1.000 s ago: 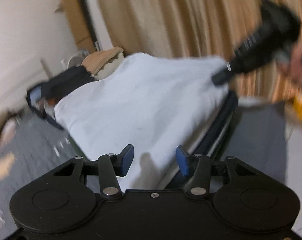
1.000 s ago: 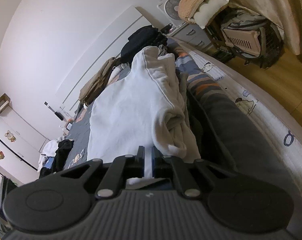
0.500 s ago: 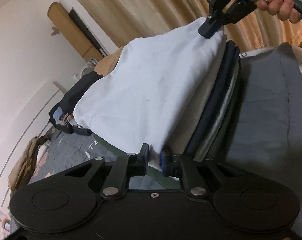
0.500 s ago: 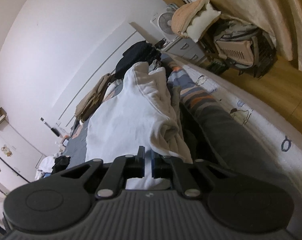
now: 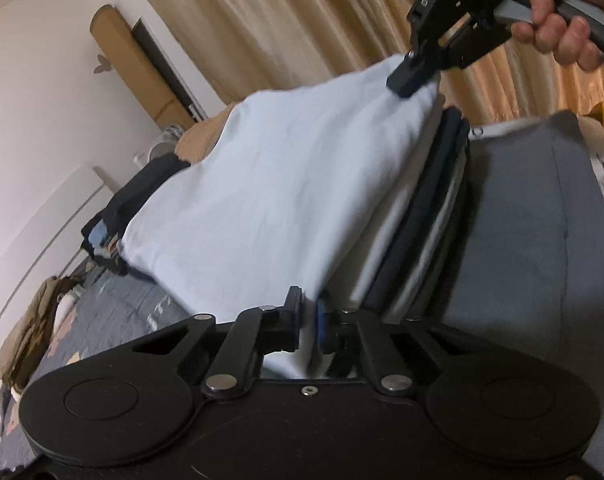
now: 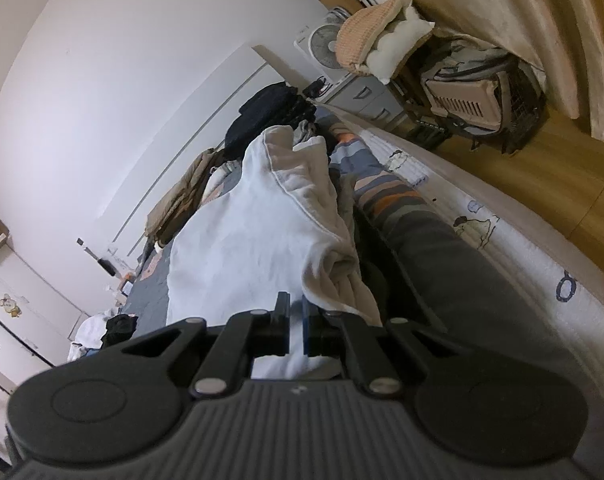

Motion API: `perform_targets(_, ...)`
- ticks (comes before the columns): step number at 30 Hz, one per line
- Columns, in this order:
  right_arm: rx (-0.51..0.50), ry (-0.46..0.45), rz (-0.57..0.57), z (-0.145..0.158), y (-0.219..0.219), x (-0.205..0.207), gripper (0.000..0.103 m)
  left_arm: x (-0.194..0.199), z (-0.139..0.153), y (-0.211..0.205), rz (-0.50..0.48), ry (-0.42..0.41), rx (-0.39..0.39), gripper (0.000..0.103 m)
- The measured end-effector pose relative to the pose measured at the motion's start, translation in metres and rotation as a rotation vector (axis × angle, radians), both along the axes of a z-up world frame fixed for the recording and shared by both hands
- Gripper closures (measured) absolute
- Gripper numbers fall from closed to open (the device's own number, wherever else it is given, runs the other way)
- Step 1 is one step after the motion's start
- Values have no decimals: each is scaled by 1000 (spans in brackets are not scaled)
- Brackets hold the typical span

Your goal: Fold clothes

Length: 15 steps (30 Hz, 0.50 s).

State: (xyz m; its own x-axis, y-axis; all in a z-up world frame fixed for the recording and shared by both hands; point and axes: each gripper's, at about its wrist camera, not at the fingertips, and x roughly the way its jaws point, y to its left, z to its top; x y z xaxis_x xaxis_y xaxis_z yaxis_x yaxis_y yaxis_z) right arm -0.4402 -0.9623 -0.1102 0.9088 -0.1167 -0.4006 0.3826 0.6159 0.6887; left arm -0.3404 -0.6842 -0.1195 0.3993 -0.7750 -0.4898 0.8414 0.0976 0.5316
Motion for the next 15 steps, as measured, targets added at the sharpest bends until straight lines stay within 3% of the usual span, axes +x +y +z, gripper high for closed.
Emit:
perform_targets(4,-3,1,1,0,0,1,100,5,3,21,31,43,8,96)
perform_targets(7,-9,12,-5,2,1,1,99,3,15,30,36,118,-41,88)
perform_targets(9,9,10,-1,5,1,0,96,0,27,32,17,174,-84,60)
perform_targets(10,21,5,1,7,1,-2,96,-2,33,30,10,197,-106,53)
perform_targets(11,15,4,1,11,3,-3,95,-2,38,28,4,234,-125,45)
perform_targets(13,-30,8,3,23,10,-4,94,3,50,19,-6,357,-157,45)
perform_targets(15,-90,14,11,37,17,-2,81,13,57,9,-7,498,-189,45)
